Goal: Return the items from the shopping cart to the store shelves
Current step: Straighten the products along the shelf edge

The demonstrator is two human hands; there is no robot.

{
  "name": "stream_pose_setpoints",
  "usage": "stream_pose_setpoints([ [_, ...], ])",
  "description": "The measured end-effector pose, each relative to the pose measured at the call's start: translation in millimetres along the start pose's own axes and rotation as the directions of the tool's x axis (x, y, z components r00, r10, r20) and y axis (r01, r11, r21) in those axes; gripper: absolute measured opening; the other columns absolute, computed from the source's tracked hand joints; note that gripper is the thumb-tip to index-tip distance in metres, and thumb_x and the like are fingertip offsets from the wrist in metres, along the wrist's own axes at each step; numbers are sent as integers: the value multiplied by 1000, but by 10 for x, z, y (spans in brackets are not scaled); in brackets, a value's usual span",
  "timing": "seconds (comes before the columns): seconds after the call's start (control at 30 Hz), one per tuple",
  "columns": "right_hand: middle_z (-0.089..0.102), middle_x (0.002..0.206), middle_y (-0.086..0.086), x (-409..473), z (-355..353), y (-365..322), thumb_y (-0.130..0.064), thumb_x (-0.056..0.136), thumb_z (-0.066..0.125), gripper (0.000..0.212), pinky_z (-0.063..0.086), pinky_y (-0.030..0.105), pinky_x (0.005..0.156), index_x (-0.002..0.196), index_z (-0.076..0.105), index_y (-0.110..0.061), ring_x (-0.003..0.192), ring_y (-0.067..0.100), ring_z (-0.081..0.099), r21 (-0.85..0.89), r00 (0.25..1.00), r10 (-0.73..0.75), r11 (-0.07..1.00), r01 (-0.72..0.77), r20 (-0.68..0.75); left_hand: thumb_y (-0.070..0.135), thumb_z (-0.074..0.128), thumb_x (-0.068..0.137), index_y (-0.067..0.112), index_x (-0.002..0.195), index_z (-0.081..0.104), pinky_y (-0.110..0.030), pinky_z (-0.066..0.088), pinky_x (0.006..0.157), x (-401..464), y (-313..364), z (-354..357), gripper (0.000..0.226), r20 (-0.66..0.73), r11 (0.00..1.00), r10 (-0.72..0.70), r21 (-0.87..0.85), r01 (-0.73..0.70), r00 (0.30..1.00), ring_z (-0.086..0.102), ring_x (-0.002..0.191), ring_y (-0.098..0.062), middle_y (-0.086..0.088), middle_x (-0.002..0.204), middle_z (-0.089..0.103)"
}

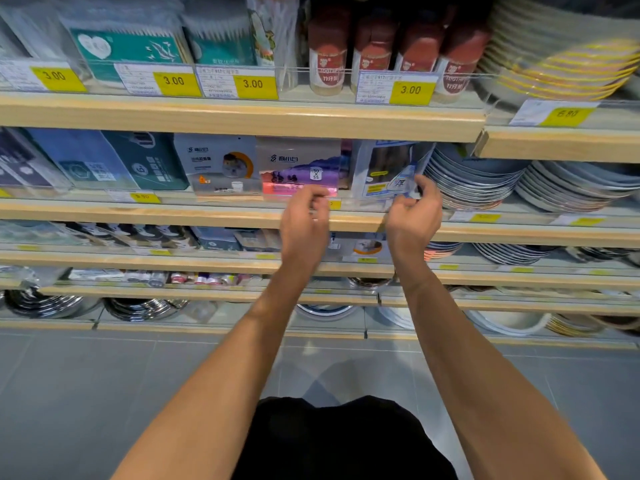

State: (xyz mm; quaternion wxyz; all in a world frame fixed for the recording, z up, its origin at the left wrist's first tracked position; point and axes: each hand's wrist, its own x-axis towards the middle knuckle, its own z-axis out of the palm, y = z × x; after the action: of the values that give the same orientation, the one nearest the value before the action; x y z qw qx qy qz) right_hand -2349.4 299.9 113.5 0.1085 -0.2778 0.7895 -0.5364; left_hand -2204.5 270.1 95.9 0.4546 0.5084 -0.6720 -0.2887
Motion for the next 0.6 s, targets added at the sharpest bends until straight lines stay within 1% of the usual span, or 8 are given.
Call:
stream_pose_setpoints([
  [0.1, 67, 123, 14, 345, -105, 79, -13, 90, 55, 51, 48, 40, 102, 141, 50, -14, 106, 29, 65, -96, 999, 21, 995, -17, 43, 13, 58, 92, 14, 128, 57, -32, 50, 93, -137, 180, 461, 36, 77, 994, 107, 9, -108, 991, 58, 108, -17, -3, 123, 58],
  [0.2, 64, 127, 16, 576, -178, 87, -12, 94, 56, 42, 45, 35, 96, 135, 51, -6, 118, 33, 60, -191, 989, 3, 981, 25, 147, 9, 61, 90, 11, 142, 45, -28, 39, 108, -179, 327, 709, 54, 21, 998, 66, 12, -66, 998, 47, 129, -19, -6, 139, 48],
  [0.27, 67, 114, 16, 687, -182, 78, -17, 92, 60, 27, 47, 29, 86, 117, 56, -8, 108, 32, 65, -161, 975, -21, 985, 59, 223, 10, 60, 91, 13, 150, 35, -26, 27, 115, -165, 404, 830, 64, 24, 1000, -2, 13, 1, 1000, 32, 143, -21, -7, 152, 37],
  [0.3, 68, 104, 15, 722, -175, 78, -21, 89, 63, 18, 52, 33, 83, 103, 55, -11, 98, 32, 68, -127, 965, -32, 990, 67, 261, 12, 58, 92, 16, 153, 29, -24, 22, 115, -141, 426, 873, 68, 42, 999, -42, 15, 42, 998, 24, 148, -19, -5, 158, 29],
  [0.37, 65, 89, 9, 813, -158, 92, -31, 83, 68, 24, 60, 47, 73, 86, 48, -17, 82, 28, 72, -56, 944, -30, 997, 51, 329, 16, 55, 95, 21, 156, 20, -24, 20, 112, -94, 461, 938, 72, 82, 994, -104, 43, 101, 991, 14, 151, -16, -1, 164, 15],
  [0.47, 68, 90, 8, 921, -126, 138, -37, 82, 71, 33, 62, 46, 62, 100, 55, -14, 81, 28, 74, 19, 923, -44, 999, 39, 382, 19, 53, 97, 20, 158, 12, -30, 24, 116, -31, 496, 968, 74, 94, 983, -147, 125, 134, 985, 11, 152, -17, 0, 166, 6],
  [0.57, 70, 90, 12, 1007, -38, 260, -61, 77, 63, 49, 60, 52, 72, 99, 61, -16, 83, 34, 71, 1, 927, -96, 995, 103, 364, 14, 50, 97, 13, 158, 12, -35, 23, 119, 51, 482, 952, 72, 104, 973, -169, 176, 149, 980, 14, 152, -21, -7, 165, 12],
  [0.6, 68, 90, 13, 986, -46, 268, -63, 80, 60, 54, 59, 49, 76, 95, 62, -12, 84, 33, 69, -40, 922, -110, 990, 135, 372, 11, 50, 97, 11, 157, 13, -36, 24, 119, 82, 475, 945, 71, 112, 969, -178, 191, 155, 978, 18, 151, -23, -9, 163, 17],
])
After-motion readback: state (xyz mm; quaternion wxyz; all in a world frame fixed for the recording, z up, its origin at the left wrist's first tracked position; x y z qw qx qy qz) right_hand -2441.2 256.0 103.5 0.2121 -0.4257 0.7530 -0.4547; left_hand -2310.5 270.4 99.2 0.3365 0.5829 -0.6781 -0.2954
